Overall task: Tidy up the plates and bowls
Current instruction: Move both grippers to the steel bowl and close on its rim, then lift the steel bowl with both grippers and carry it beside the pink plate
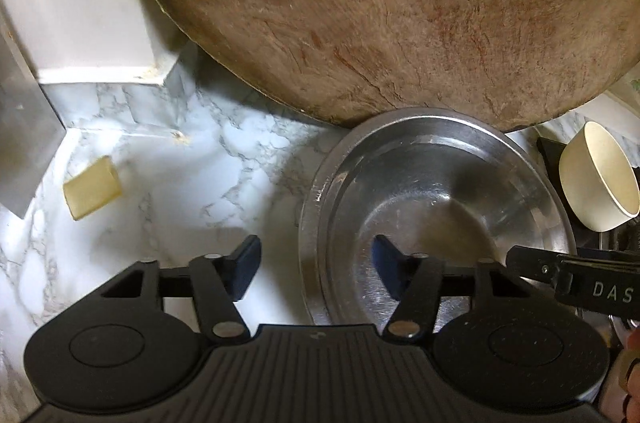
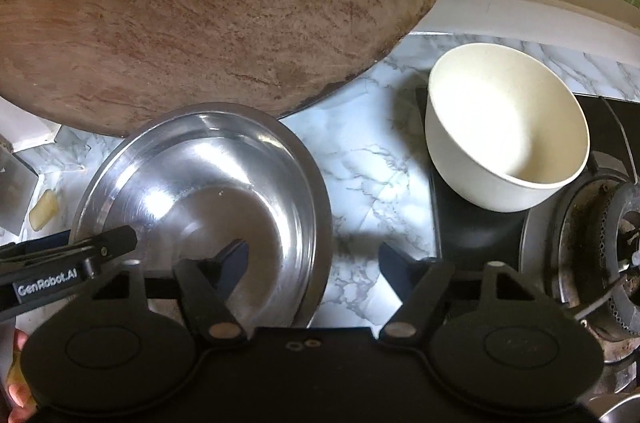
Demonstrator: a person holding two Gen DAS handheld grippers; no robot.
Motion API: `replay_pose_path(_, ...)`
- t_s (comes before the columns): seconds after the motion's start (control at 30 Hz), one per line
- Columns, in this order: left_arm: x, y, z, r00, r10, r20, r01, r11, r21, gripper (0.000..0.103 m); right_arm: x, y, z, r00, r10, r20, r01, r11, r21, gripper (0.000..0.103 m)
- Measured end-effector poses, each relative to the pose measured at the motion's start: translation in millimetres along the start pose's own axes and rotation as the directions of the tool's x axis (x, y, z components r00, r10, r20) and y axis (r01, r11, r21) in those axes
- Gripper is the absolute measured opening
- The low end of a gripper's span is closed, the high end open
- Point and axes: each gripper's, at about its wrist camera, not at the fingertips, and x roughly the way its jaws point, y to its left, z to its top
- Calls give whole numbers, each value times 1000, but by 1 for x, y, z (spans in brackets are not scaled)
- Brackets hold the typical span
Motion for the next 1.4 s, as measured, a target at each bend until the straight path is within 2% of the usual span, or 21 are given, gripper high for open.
replay_pose_path(0.13,2,-1,1,1000,-18,-13,18,1000,-2,37,0,2,-1,1000,20,1,-20,1000,-3,54)
replay_pose_path(0.3,0,-2,-1,999,-28,-17,28,999,-19,27,-4,4,-2,999,40,8,-40,999,-9,43)
replay_pose_path(0.4,-2,1,-1,1000,-20,-19,19,999,-39,19,-5,6,-4,1000,21,15,-21,1000,-6,38)
replay_pose_path(0.6,-10,10,-5,1000,-18,-6,18,998,-59,18,-9,5,-9,1000,6,28,-6,1000,-1,22)
replay_pose_path(0.67,-18,11,-7,1000,-12,14,13,999,-50,17,-13,9,-12,999,-2,41,3,1000,-9,20)
replay_pose_path(1.1,-105,41,-29,995,23,96,-15,997,-79,17,-75,52,-29,989,61,135,-49,995,-86,18)
replay_pose_path(1.4,-177,86,-71,987,78,143,-63,992,-107,17,-126,107,-68,976,164,144,-138,975,-174,18)
